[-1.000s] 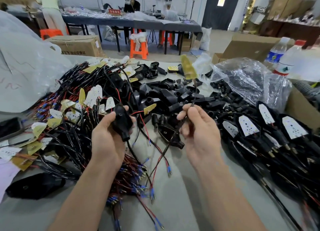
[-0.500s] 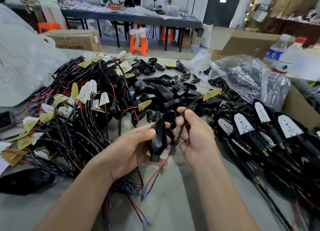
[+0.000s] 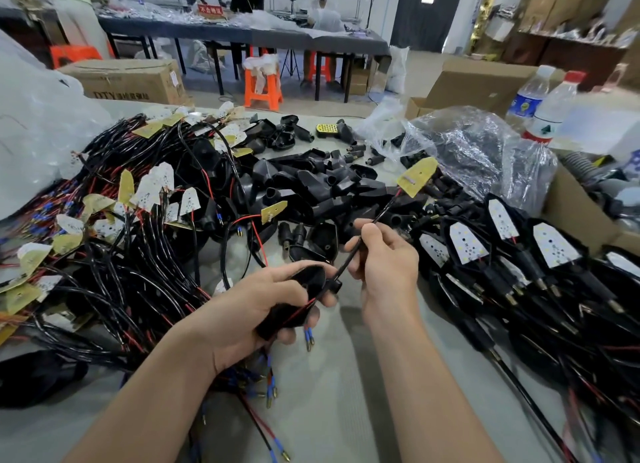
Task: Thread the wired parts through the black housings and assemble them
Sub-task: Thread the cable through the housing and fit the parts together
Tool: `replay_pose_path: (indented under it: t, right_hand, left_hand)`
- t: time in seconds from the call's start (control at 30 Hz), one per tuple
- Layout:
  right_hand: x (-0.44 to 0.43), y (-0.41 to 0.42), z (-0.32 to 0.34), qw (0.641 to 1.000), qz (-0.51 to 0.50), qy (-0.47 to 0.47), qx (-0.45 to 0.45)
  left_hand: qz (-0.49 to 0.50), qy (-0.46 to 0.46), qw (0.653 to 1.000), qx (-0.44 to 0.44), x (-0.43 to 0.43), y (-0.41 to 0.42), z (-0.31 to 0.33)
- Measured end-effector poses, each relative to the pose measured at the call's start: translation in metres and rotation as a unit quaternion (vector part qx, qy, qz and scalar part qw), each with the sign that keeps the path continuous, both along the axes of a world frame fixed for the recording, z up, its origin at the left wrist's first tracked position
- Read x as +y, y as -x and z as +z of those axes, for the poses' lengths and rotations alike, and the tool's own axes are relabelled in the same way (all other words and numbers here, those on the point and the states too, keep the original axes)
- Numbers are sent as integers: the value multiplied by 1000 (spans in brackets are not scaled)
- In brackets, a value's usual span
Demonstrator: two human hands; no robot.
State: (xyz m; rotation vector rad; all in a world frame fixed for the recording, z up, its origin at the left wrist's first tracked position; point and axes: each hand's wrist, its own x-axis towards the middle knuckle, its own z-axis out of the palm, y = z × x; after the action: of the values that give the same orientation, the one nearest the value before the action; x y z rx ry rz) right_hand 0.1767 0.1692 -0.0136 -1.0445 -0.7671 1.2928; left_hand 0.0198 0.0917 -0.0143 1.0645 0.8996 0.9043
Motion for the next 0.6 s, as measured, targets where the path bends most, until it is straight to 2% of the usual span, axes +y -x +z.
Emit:
replay_pose_path:
  t: [0.17,0.43,0.53,0.6]
  right_hand:
    - [1,-1,-1,1000,5,3,17]
    - [-3,0,1,1000,25,-9,4]
    - [-2,-2,3,998,59,-6,18]
    - [-4,-4,5,989,148,-4,25]
  left_hand:
    - [26,0,1000,-13,0,2,0]
    - [-29,-3,1000,-4,-5,5,3]
    - [23,-15,1000,-9,-4,-1,3]
    - [92,-15,995,-19,-1,-4,2]
